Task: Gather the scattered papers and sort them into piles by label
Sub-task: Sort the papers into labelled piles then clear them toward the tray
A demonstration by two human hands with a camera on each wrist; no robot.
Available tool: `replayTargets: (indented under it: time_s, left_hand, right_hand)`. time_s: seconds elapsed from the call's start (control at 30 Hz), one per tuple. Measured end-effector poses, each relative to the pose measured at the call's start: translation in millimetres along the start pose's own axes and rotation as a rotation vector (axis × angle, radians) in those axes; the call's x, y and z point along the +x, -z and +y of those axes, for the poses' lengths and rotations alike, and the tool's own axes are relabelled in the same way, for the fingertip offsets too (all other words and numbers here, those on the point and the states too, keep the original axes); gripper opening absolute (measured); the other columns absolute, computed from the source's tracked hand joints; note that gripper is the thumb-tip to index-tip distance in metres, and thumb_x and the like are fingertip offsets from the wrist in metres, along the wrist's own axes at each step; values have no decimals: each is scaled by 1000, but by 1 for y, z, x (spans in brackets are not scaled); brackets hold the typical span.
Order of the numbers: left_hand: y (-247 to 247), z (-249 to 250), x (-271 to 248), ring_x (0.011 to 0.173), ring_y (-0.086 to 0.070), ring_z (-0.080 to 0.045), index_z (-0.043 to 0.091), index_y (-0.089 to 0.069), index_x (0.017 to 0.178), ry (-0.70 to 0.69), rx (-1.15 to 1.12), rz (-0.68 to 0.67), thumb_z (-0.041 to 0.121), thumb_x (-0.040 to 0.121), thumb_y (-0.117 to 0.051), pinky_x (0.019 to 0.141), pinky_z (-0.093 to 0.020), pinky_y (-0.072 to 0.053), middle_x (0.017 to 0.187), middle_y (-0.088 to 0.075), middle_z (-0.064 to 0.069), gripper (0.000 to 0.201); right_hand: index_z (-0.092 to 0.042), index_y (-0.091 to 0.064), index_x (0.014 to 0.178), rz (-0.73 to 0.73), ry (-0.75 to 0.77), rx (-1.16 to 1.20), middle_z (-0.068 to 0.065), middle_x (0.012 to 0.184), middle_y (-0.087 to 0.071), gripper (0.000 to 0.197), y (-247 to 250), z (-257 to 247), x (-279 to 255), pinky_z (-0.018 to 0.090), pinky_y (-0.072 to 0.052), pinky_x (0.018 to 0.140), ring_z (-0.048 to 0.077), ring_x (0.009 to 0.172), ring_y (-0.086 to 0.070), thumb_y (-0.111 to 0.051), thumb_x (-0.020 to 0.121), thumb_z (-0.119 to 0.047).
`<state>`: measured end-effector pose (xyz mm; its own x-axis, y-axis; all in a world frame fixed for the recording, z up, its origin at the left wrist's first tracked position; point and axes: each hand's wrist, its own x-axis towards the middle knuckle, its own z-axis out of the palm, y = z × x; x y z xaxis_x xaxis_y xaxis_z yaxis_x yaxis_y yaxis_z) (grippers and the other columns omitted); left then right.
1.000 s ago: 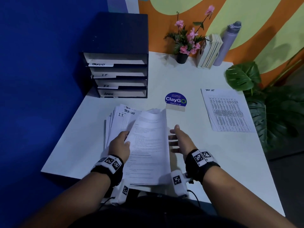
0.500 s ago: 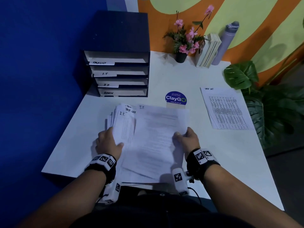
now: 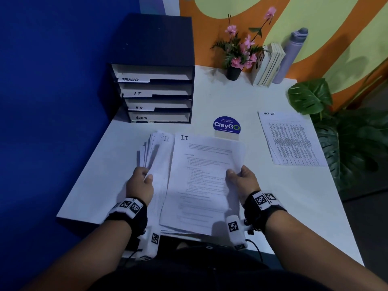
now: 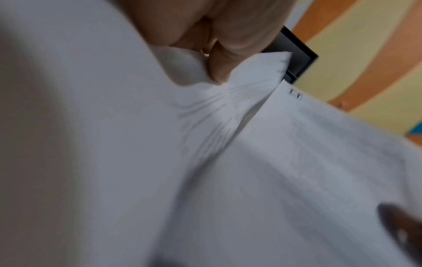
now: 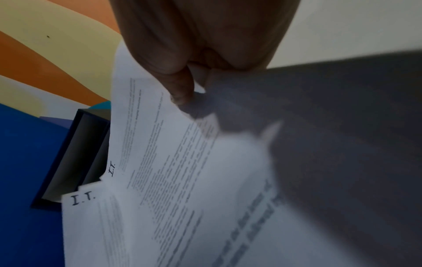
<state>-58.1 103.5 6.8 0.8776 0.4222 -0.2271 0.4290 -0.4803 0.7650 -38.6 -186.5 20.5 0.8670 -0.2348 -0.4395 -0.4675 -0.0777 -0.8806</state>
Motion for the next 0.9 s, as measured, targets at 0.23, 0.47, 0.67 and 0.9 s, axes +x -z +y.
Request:
replayTargets:
  time_s: [0.23,0.47,0.67,0.9]
  left_hand:
    - [-12,12,0,97,-66,-24,21,-64,97,71,-249,-92,16,81,-74,90,-37,-53,100,-69,1,20]
    - [-17,16,-2,85,-38,-17,31,-33,69,7,-48,-148,33,94,-57,78,-27,-31,71,-34,14,34]
    - [-14,18,-5,129,-48,-24,26,-41,137,51,-196,-111,6,93,-55,98,-29,-38,140,-49,-9,51]
    - [-18,26,-8,115,-50,-11,24,-62,122,60,-280,-271,35,97,-52,97,-24,-34,118,-56,10,28]
  right_hand:
    - [-22,-59,91,-10,14,-37,18,99,-68,30,-5,4,9,57,-55,86,39,93,-67,-71,67,-33]
    - [-11,-54,110,87,63,-234,4,94,-63,26,11,-3,7,35,-51,77,24,86,-60,-64,86,-8]
    - [-8,-62,85,86,-51,5,13,72,-63,15,19,5,8,34,-54,59,23,61,-58,-59,87,6]
    - [-16,-70,87,53,-69,111,16,92,-72,28,17,4,8,57,-53,90,34,87,-66,-58,86,9]
